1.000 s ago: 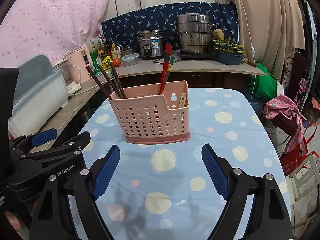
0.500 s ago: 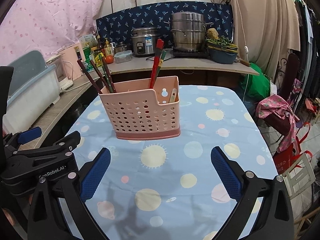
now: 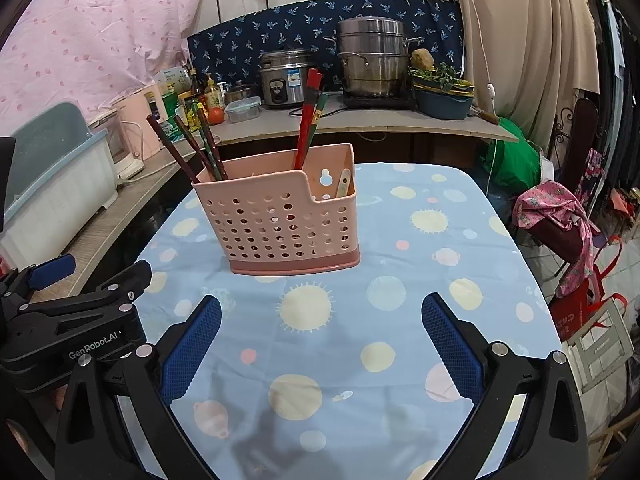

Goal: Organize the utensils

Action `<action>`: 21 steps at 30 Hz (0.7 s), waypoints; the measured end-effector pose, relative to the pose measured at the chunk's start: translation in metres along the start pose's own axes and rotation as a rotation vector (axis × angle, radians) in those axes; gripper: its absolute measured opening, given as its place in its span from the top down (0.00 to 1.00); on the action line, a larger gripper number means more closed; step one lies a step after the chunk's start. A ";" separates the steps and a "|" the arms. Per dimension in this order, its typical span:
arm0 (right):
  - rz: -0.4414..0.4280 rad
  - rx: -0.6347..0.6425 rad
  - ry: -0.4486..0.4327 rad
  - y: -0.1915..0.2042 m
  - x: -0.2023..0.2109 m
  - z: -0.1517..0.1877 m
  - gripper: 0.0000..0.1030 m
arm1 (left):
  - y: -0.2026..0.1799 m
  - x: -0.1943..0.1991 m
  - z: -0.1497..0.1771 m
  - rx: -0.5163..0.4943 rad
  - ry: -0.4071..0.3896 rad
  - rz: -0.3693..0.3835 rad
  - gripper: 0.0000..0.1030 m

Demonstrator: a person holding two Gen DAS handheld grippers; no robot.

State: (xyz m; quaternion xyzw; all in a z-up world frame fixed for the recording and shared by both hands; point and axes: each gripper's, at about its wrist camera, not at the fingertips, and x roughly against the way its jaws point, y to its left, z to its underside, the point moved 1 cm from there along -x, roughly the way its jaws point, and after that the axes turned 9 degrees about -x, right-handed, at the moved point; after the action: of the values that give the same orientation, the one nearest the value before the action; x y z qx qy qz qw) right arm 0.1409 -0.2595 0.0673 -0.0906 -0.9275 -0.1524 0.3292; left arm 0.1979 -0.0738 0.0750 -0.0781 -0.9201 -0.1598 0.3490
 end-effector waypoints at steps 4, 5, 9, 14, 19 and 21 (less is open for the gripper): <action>0.001 -0.004 0.001 -0.001 -0.001 -0.001 0.06 | 0.001 -0.001 0.001 0.003 0.003 -0.005 0.08; 0.001 -0.006 0.001 -0.002 -0.001 -0.001 0.06 | 0.001 -0.001 0.000 0.003 0.003 -0.006 0.08; -0.001 -0.008 0.003 -0.003 -0.002 -0.001 0.06 | 0.001 -0.002 0.001 0.000 0.002 -0.011 0.08; 0.000 -0.007 0.003 -0.003 -0.002 -0.001 0.06 | 0.001 -0.002 0.001 0.000 0.002 -0.010 0.08; 0.000 -0.007 0.003 -0.003 -0.002 -0.001 0.06 | 0.000 -0.002 0.002 -0.002 0.003 -0.012 0.08; -0.001 -0.009 0.003 -0.003 -0.002 -0.001 0.06 | 0.000 -0.002 0.002 -0.003 0.003 -0.012 0.08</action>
State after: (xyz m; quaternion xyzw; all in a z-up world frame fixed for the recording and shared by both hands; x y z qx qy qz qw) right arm 0.1421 -0.2626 0.0658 -0.0916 -0.9264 -0.1567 0.3300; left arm 0.1981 -0.0730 0.0718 -0.0727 -0.9197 -0.1634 0.3495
